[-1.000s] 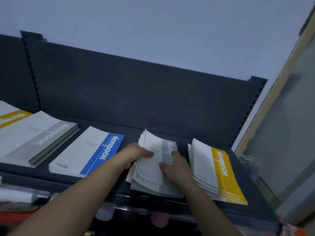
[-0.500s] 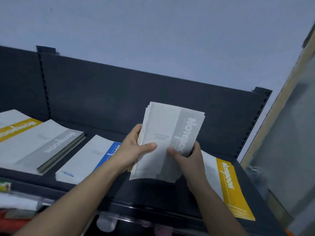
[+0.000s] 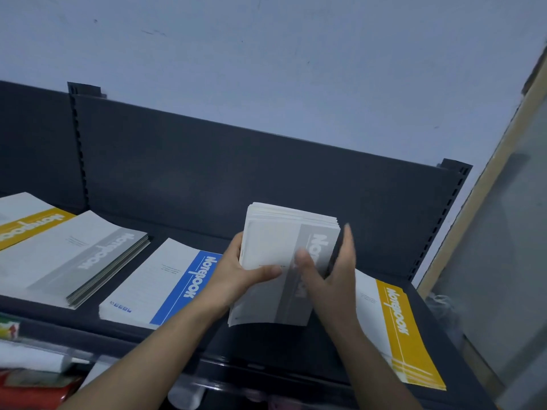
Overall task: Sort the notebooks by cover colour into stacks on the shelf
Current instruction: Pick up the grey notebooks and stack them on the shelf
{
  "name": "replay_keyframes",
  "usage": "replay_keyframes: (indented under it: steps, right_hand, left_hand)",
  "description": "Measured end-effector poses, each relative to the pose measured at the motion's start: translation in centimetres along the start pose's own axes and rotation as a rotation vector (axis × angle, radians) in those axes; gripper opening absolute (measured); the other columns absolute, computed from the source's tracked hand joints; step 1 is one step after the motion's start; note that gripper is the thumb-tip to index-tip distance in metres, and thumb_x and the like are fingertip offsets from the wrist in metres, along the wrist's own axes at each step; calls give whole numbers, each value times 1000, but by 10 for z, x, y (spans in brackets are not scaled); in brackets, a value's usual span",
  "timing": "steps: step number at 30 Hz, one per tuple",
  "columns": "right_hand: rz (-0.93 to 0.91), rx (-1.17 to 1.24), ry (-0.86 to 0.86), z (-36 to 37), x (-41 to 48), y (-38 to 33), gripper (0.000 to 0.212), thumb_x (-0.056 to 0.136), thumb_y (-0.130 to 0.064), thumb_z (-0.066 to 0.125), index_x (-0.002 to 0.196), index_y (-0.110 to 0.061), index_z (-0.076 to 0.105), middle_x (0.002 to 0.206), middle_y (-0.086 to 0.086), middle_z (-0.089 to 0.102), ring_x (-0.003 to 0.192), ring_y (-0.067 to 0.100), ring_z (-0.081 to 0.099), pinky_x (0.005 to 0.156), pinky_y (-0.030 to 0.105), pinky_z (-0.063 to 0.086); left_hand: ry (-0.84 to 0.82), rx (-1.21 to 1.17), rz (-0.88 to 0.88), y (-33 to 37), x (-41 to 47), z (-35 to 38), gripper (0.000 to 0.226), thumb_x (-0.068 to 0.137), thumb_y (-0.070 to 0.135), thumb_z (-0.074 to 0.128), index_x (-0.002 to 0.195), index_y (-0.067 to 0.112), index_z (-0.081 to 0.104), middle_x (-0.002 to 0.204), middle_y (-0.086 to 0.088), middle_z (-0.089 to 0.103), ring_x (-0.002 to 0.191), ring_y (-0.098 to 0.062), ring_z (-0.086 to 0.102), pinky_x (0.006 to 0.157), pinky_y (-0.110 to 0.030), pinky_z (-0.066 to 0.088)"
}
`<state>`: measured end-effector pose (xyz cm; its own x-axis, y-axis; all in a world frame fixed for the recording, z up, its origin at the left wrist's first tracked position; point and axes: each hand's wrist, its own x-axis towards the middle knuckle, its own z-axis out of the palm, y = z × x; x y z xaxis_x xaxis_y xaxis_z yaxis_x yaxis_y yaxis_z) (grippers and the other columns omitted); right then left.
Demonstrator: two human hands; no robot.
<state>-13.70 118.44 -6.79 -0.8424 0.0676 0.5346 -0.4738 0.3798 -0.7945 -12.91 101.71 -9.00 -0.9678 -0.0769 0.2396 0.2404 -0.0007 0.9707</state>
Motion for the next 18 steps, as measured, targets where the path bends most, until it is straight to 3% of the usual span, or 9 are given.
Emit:
replay_keyframes:
  steps: [3,5,7,8,10,14,16,18]
  right_hand:
    - [-489,-495,92,-2,20,-30,83,84,-64,44,148,-14,33,158,10,25,148,22,19,120,45,12]
    - [-619,-699,-119,0,29,-53,78,86,-67,36,146,-18,39,157,8,29,147,22,21,118,44,8]
    - [-528,-859,-422,1,36,-64,80,86,-69,39,151,-25,23,161,1,18,149,16,12,119,39,4]
    - [-485,-877,-481,0,39,-66,82,86,-69,40,152,-27,17,162,-2,11,149,13,7,119,37,2]
    - [-483,-817,-423,-2,42,-70,82,86,-71,36,153,-29,14,162,-5,6,149,10,4,120,35,1]
    - [-452,-867,-551,0,44,-67,81,86,-67,45,151,-26,21,161,-6,16,148,8,10,120,33,7]
    - [-411,-637,-437,-2,42,-64,86,80,-73,41,150,-27,27,158,-11,22,147,4,11,120,32,4]
    - [-306,-332,-149,-4,38,-52,91,73,-76,40,150,-29,26,157,-14,22,147,3,10,120,33,6]
  left_hand:
    - [24,21,7,-3,5,1,80,56,35,87,126,38,49,118,12,65,112,-9,60,91,-36,54]
    - [40,23,15,-3,6,2,77,58,28,86,125,38,50,115,11,66,108,-8,62,84,-31,57]
    - [43,26,14,-2,5,2,73,60,23,85,123,37,50,113,10,66,104,-7,63,75,-24,57]
    - [34,23,19,-1,5,2,71,60,23,84,122,37,51,113,9,66,104,-8,64,75,-25,57]
    - [18,17,27,-2,6,0,72,58,25,85,121,35,52,113,7,67,104,-10,64,80,-31,58]
    - [51,-9,30,2,5,1,77,51,30,85,121,33,53,111,8,67,104,-10,65,79,-32,59]
    - [54,-6,62,4,3,1,78,55,26,86,124,33,51,114,10,66,104,-6,64,79,-27,57]
    - [66,-16,97,8,1,1,85,53,30,87,129,32,48,118,12,64,106,-3,62,79,-23,55]
